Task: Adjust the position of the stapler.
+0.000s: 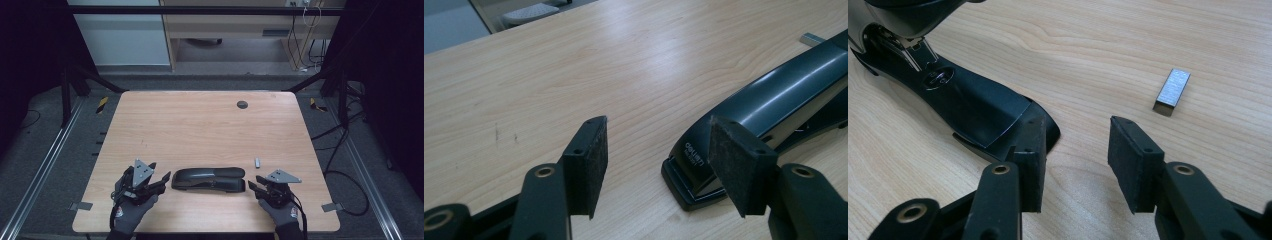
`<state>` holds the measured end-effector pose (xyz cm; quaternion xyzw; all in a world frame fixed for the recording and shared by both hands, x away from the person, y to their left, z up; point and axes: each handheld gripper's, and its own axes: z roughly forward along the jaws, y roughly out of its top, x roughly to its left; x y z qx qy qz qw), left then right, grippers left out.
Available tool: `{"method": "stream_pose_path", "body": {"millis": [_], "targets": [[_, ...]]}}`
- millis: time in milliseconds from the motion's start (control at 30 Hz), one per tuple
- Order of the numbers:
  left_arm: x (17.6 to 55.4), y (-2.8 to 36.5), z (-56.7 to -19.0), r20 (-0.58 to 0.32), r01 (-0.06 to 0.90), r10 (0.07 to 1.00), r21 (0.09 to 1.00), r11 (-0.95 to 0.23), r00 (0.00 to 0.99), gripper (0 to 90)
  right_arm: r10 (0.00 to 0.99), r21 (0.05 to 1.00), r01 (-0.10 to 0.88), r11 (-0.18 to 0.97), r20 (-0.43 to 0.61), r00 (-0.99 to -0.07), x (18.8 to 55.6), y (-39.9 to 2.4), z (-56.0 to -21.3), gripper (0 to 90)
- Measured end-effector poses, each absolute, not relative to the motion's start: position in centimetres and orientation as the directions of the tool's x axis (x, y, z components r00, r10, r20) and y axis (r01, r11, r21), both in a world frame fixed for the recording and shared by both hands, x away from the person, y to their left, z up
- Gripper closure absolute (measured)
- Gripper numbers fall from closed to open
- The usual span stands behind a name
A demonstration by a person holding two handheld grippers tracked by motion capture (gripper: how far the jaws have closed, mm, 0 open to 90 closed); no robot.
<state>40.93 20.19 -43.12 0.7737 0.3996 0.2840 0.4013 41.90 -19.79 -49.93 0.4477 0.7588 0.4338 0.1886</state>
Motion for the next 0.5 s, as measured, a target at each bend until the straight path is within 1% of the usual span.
{"method": "stream_pose_path", "body": {"millis": [233, 333, 500], "targets": [[41.2, 18.8, -42.4, 0.146, 0.374, 0.818, 0.835, -0.403, 0.556, 38.6, 0.847, 0.827, 0.519, 0.218, 0.104, -0.522, 41.8, -19.9, -49.9, 58.1], [41.3, 18.1, -41.7, 0.175, 0.360, 0.792, 0.819, -0.447, 0.585, 37.6, 0.846, 0.827, 0.516, 0.223, 0.099, -0.524, 41.8, -20.1, -49.9, 58.0], [41.4, 17.6, -41.1, 0.187, 0.347, 0.777, 0.815, -0.464, 0.601, 37.4, 0.849, 0.831, 0.514, 0.216, 0.101, -0.519, 41.8, -20.3, -49.8, 58.0]]}}
